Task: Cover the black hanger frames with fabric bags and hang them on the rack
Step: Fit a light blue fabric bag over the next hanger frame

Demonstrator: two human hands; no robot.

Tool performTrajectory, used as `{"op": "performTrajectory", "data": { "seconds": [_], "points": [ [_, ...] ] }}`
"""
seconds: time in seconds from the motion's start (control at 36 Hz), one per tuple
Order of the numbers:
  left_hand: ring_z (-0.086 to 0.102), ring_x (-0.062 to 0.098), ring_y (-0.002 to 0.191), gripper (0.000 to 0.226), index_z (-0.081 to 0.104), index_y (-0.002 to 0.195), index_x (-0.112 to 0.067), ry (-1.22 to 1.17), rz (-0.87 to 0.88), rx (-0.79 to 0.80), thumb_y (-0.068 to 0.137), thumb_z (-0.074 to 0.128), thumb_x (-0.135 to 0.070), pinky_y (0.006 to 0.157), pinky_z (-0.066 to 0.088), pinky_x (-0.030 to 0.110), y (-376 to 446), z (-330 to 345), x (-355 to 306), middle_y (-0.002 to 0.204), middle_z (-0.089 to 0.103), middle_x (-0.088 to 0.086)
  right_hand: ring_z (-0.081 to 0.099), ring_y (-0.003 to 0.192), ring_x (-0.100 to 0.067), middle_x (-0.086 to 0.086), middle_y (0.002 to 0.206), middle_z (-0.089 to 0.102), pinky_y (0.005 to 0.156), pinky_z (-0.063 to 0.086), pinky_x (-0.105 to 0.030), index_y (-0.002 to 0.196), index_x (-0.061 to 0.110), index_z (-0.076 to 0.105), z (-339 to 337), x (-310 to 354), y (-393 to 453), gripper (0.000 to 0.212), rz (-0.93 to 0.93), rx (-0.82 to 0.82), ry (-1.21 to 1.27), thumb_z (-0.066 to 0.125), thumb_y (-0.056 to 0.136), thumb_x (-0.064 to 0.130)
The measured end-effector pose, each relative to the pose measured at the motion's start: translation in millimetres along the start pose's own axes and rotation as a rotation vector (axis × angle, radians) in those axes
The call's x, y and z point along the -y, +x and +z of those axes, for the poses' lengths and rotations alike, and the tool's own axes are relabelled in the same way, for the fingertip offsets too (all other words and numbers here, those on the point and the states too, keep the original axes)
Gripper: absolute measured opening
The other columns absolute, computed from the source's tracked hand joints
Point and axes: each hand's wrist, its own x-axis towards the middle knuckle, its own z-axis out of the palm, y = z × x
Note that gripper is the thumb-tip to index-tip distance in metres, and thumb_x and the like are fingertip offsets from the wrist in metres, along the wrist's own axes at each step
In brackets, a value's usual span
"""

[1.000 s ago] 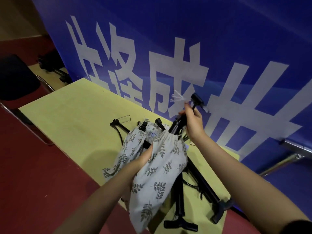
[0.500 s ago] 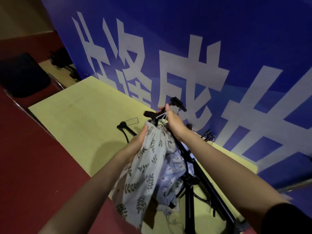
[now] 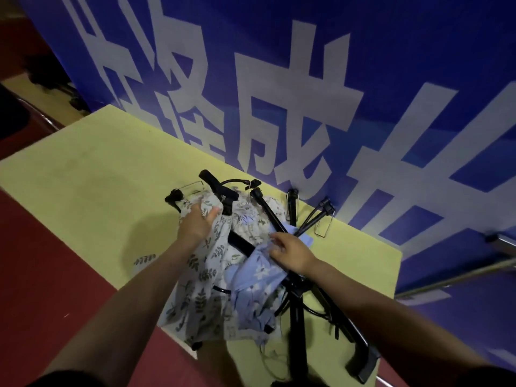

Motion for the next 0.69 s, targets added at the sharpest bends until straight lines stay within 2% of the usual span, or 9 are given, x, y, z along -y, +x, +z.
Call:
{"op": "performTrajectory", "data": {
  "seconds": [0.06,0.14,0.31,0.39,0.42,0.44,0.5,0.58,0.69],
  "points": [
    [0.048,0.038,0.127,0.073,0.022,0.151,-0.009,0.054,0.02,0.01,0.097,0.043,-0.053,0.102,0.038,0.044,2.9,12.3,2.7,0.143,0.046,0.022,0.043,0.134,-0.025,-0.009,0.15,0.04,0.104,0.038,-0.034,0.151,0.014,0.03,6.2,-4.0,-0.2,0.067,-0.022,0.044,-0.029,0.058,0.094,0.038],
    [0.054,0.038,0.12,0.07,0.022,0.151,-0.009,0.084,0.048,0.027,0.098,0.043,-0.05,0.099,0.043,0.045,8.7,25.4,12.2,0.135,0.053,0.025,0.046,0.132,-0.021,-0.005,0.153,0.036,0.101,0.037,-0.026,0.154,0.018,0.02,12.4,-8.9,1.1,0.076,-0.008,0.064,-0.081,0.059,0.093,0.041],
    [0.039,0.043,0.13,0.067,0.023,0.153,-0.017,0.255,0.057,-0.023,0.099,0.031,-0.055,0.104,0.038,0.049,13.4,27.8,27.0,0.143,0.036,0.029,0.047,0.129,-0.025,-0.008,0.139,0.052,0.099,0.036,-0.032,0.146,0.023,0.041,22.1,-21.3,5.3,0.058,-0.057,0.083,-0.353,0.054,0.095,0.048],
    [0.038,0.044,0.129,0.066,0.024,0.152,-0.013,0.296,0.048,-0.022,0.1,0.031,-0.053,0.102,0.04,0.051,13.8,27.3,35.5,0.144,0.034,0.029,0.055,0.096,-0.023,0.005,0.097,0.063,0.078,0.04,-0.03,0.106,0.036,0.064,17.8,-22.3,2.4,0.014,-0.041,0.022,-0.191,0.058,0.095,0.042],
    [0.039,0.044,0.128,0.066,0.024,0.151,-0.01,0.302,0.051,-0.021,0.1,0.031,-0.052,0.101,0.041,0.051,13.2,27.2,38.2,0.143,0.035,0.029,0.051,0.082,-0.019,0.012,0.08,0.054,0.07,0.036,-0.028,0.085,0.045,0.054,16.3,-22.1,0.6,0.013,-0.054,-0.005,-0.155,0.058,0.095,0.039],
    [0.04,0.044,0.128,0.066,0.024,0.15,-0.009,0.304,0.052,-0.016,0.1,0.032,-0.051,0.099,0.042,0.051,11.1,26.9,39.8,0.142,0.035,0.029,0.045,0.072,-0.015,0.013,0.069,0.044,0.063,0.032,-0.025,0.074,0.048,0.039,16.1,-23.7,1.4,0.031,-0.064,-0.026,-0.125,0.059,0.096,0.036],
    [0.039,0.044,0.128,0.068,0.02,0.152,-0.008,0.306,0.06,-0.008,0.1,0.033,-0.05,0.099,0.042,0.051,6.5,27.1,43.4,0.143,0.034,0.029,0.039,0.062,-0.008,0.01,0.063,0.038,0.056,0.029,-0.02,0.068,0.044,0.033,13.9,-22.9,-0.4,0.04,-0.071,-0.035,-0.077,0.059,0.096,0.032],
    [0.042,0.044,0.125,0.065,0.012,0.153,-0.006,0.308,0.099,0.011,0.102,0.031,-0.042,0.099,0.043,0.05,0.1,27.0,48.3,0.143,0.035,0.029,0.041,0.059,-0.01,0.005,0.062,0.041,0.056,0.031,-0.022,0.068,0.03,0.045,8.4,-17.4,-4.5,0.032,-0.057,-0.075,0.115,0.057,0.097,0.027],
    [0.047,0.041,0.118,0.057,0.02,0.151,-0.007,0.318,0.16,-0.005,0.103,0.032,-0.034,0.094,0.045,0.047,-6.2,21.9,54.3,0.135,0.044,0.028,0.048,0.066,-0.019,-0.012,0.072,0.05,0.058,0.041,-0.023,0.082,-0.001,0.058,-10.7,5.6,-12.3,0.031,0.008,-0.258,0.501,0.05,0.1,0.024]
  ]
}}
